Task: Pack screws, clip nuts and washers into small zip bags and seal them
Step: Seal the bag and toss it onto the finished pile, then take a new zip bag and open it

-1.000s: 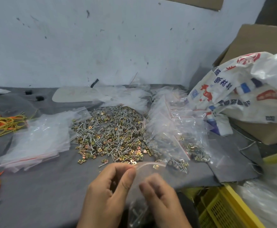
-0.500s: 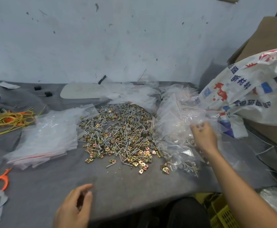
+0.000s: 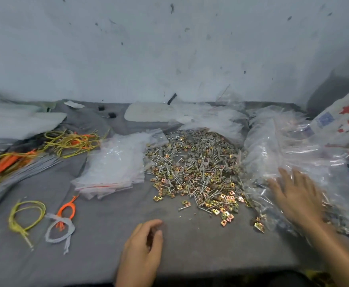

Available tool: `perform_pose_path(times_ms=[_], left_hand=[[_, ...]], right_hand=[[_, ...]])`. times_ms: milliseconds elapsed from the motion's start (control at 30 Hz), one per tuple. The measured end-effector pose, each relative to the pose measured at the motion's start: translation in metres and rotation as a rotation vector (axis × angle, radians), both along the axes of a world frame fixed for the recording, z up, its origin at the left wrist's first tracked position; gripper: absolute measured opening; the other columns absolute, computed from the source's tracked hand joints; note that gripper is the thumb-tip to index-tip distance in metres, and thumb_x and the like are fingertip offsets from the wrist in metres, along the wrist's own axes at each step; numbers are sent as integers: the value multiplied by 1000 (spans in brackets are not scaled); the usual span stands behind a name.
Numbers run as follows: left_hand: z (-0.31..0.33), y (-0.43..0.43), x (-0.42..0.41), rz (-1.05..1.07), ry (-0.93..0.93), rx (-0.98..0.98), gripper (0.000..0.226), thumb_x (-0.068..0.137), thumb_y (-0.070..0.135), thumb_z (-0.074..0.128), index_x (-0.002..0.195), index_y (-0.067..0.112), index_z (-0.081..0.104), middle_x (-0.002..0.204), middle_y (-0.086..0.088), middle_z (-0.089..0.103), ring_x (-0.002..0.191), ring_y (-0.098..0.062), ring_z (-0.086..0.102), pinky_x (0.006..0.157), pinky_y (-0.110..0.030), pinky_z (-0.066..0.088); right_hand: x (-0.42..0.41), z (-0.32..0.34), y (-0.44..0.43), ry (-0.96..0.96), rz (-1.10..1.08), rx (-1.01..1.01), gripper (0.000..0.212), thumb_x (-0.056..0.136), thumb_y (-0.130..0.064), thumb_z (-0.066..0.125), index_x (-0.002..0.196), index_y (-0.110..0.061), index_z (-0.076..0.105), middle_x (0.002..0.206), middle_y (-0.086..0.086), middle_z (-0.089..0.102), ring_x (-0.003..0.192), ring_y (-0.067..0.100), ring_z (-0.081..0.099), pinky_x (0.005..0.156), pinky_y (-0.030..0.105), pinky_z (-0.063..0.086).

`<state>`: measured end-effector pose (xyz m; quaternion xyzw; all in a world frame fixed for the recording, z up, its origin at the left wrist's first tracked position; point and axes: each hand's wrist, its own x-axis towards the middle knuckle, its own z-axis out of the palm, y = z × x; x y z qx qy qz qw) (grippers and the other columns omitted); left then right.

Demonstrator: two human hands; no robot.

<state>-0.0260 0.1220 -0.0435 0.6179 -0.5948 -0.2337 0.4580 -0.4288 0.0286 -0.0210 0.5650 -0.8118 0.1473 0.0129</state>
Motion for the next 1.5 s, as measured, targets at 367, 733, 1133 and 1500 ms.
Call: perform_pose_path(times_ms=[367, 733, 1133, 1500], left_hand=[[31, -116, 62, 216, -607, 2, 46, 87, 7, 63, 133, 11, 60, 136, -14, 54, 127, -37, 45, 105, -48, 36], [45, -133, 119, 172, -857, 232, 36, 91, 8, 55, 121, 22, 68, 118, -8, 69, 110, -32, 62, 91, -42, 50], [50, -123, 115, -83, -731, 268, 22, 101, 22, 55, 116, 18, 70, 111, -9, 69, 109, -31, 61, 85, -36, 45], [93, -101, 99, 152, -354, -26, 14, 87, 30, 74, 78, 29, 64, 68, 13, 63, 64, -4, 57, 57, -26, 39]], right_hand=[[28, 36, 16, -170, 55, -345, 76, 93, -72, 29, 144, -17, 41, 150, 17, 43, 139, 36, 37, 114, 59, 31], [200, -25, 91, -587, 602, -279, 27, 91, -41, 62, 116, -31, 69, 115, -25, 61, 113, -3, 55, 93, 19, 45], [203, -35, 91, -472, 628, -324, 28, 97, -49, 49, 98, -32, 71, 97, -23, 64, 95, 2, 58, 87, 20, 43], [213, -18, 95, -612, 597, -228, 15, 99, -43, 58, 101, -37, 71, 100, -26, 66, 100, 1, 62, 85, 20, 48]])
